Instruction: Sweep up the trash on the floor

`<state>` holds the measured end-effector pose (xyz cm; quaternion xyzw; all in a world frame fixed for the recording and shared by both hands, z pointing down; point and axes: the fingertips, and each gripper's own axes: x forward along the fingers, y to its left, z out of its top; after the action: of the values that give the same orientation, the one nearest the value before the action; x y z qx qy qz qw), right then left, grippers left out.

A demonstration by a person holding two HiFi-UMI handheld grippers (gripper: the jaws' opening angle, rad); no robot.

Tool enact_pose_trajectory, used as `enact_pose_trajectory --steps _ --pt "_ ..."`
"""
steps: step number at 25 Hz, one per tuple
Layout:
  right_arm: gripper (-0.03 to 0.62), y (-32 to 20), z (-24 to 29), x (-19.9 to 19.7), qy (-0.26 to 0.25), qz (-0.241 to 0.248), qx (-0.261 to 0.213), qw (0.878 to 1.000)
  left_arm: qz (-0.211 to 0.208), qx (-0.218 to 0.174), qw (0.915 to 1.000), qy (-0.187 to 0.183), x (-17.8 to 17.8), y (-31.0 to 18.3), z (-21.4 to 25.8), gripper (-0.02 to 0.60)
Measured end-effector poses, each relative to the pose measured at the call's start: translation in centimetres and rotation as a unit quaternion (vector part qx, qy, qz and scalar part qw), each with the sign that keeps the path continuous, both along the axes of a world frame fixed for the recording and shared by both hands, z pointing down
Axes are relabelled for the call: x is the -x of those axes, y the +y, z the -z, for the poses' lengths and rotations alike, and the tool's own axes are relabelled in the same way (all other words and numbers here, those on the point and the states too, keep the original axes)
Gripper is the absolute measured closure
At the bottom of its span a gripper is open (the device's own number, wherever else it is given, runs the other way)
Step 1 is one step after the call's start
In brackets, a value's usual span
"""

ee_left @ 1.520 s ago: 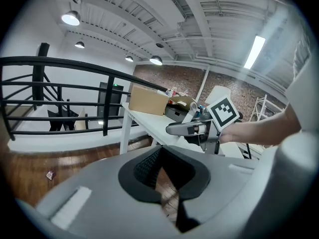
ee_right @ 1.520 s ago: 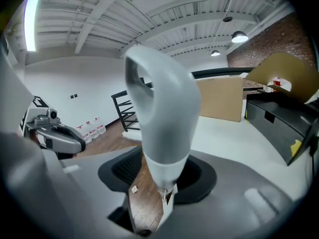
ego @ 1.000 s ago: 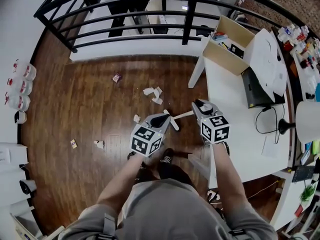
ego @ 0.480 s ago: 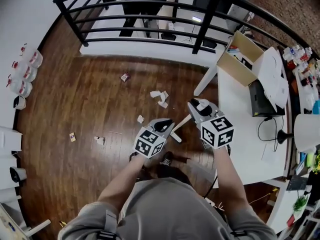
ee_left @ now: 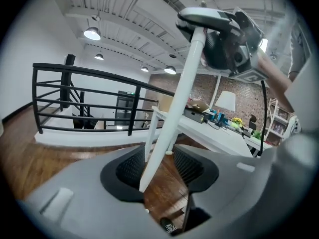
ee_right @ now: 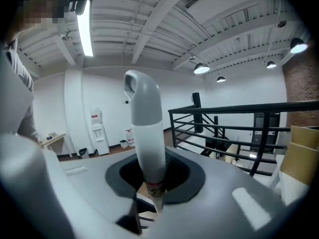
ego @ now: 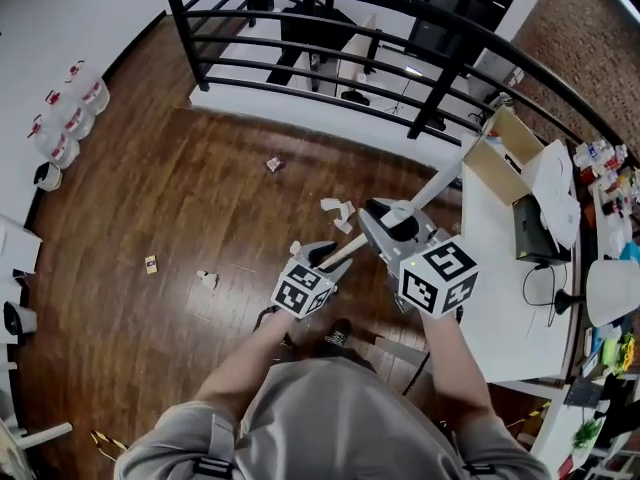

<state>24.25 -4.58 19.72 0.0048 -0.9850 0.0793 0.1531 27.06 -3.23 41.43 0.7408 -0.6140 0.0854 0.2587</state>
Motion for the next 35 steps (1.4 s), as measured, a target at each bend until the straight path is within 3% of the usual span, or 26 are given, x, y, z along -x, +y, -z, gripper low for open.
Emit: enact_pose_trajectory --steps 7,10,17,24,35 --pt "0.537 9.8 2.8 6.7 -0.027 0.089 0.01 0.996 0.084 -0.014 0.9964 -0.004 7.5 5.6 0.4 0.423" --pt "0.537 13.2 2.0 9.2 -0.021 0.122 0.022 0.992 0.131 -0.003 0.9913 -0.004 10.6 9.2 -0.5 0.453" --pt "0.536 18.5 -1.0 16.4 0.0 0.198 0.049 0.979 0.19 0.029 0.9814 -0.004 17.6 15.6 -3.4 0.463" --pt "0.534 25.1 -3.3 21.5 0.014 0.285 0.065 0.956 0.251 0.058 0.9663 0.001 22.6 23.0 -5.6 0.463" --pt "0.533 30.3 -7.4 30.1 0.022 0.407 0.101 0.908 0.333 0.108 0.9364 0.019 30.7 29.3 -9.8 0.46"
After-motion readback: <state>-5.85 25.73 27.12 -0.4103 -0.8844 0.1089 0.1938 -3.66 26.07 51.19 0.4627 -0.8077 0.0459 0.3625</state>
